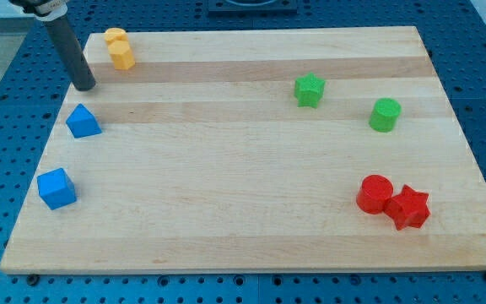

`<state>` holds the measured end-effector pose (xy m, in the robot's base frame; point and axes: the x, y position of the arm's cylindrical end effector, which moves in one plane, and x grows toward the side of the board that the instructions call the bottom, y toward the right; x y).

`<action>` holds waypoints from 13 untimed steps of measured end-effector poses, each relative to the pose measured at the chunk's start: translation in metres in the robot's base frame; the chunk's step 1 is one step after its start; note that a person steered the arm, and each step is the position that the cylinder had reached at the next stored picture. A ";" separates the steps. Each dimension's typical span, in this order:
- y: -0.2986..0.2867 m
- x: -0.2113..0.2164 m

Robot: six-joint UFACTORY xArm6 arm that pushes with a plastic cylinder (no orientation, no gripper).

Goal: Push the blue cube into the blue triangle

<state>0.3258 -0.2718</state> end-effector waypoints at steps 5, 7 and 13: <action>0.069 0.091; 0.163 0.199; -0.005 0.201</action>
